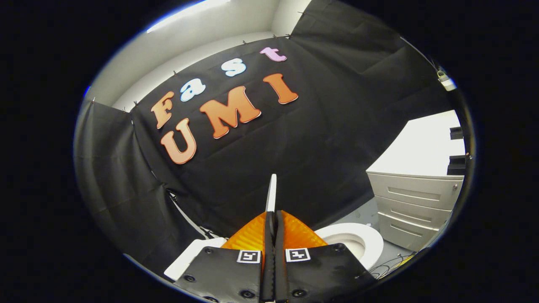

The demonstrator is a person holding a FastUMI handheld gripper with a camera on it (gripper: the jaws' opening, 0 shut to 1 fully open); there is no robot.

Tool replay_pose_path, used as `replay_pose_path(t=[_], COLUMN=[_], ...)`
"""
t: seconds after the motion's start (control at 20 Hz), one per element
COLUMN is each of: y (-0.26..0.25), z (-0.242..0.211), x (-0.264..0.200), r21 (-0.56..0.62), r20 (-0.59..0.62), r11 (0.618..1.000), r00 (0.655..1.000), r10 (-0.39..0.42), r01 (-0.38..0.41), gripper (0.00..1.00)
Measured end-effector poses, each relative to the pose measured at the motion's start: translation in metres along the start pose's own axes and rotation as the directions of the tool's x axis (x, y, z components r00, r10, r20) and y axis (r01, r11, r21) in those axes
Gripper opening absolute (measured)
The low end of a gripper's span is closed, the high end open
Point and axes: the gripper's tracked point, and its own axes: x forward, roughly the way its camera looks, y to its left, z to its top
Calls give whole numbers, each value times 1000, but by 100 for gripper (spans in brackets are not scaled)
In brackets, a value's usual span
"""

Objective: Open the toilet lid.

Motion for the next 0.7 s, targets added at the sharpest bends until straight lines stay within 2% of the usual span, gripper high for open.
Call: replay_pose_path(t=[0.25, 0.55, 0.7], y=[69, 150, 181], z=[-1, -17, -29], x=[-1, -4, -7], r21=[-108, -232, -252], r20=[-4, -33, -57], r11=[992, 963, 952], r00=[998, 990, 985], r10=[62, 135, 163], r01=[-62, -139, -172], gripper=[8, 8, 8])
